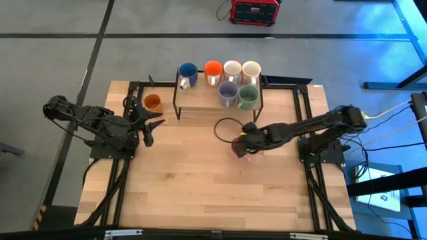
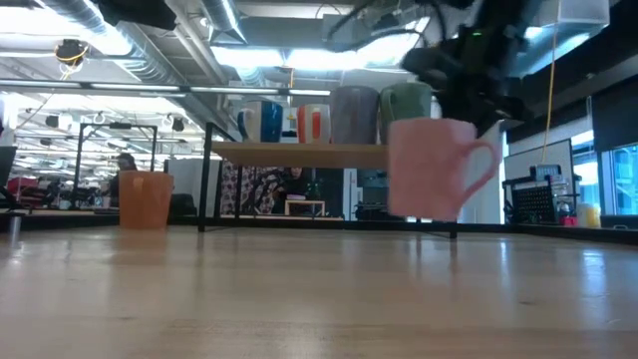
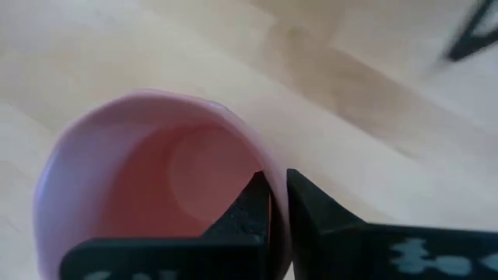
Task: Place coffee mugs
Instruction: Move the pink mug to the center
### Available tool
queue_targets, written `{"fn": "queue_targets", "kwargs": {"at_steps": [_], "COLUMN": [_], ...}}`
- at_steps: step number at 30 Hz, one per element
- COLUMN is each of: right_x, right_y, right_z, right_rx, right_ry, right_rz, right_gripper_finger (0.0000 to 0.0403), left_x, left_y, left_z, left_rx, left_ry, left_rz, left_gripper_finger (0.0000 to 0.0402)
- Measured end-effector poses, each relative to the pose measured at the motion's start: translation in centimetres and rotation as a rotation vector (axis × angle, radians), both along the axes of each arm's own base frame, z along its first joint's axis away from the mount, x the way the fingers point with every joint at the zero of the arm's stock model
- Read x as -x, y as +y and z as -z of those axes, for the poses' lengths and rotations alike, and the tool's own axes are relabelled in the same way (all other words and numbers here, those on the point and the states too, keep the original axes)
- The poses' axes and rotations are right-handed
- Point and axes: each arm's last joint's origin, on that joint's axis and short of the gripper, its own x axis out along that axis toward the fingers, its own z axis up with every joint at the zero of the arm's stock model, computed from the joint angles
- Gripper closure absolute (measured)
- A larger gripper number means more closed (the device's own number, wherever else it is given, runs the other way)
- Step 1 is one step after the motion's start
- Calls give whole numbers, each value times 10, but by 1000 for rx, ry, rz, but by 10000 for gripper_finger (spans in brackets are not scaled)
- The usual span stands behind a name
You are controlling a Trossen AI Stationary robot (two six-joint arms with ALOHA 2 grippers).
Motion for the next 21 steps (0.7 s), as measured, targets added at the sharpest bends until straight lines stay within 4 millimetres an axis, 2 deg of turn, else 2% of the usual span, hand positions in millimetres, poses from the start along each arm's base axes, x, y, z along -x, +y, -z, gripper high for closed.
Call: {"fn": "queue_targets", "kwargs": {"at_steps": [5, 10, 14, 18, 21], "right_x": [-36, -57, -65, -70, -70], "right_y": [7, 11, 13, 15, 15], "right_z": [2, 9, 20, 23, 25], "right_rx": [-59, -98, -128, -155, -162], "right_ry": [32, 56, 87, 67, 73], "right_rz": [-8, 21, 56, 65, 75], "right_gripper_finger": [397, 391, 390, 389, 369], "left_x": [0, 0, 0, 0, 0], "left_y": [0, 0, 0, 0, 0], "left_z": [0, 0, 0, 0, 0], "left_rx": [-1, -1, 3, 4, 9], "left_ry": [3, 3, 3, 2, 4], "left_rz": [0, 2, 8, 8, 17], "left_gripper_finger": [287, 287, 287, 287, 287]}}
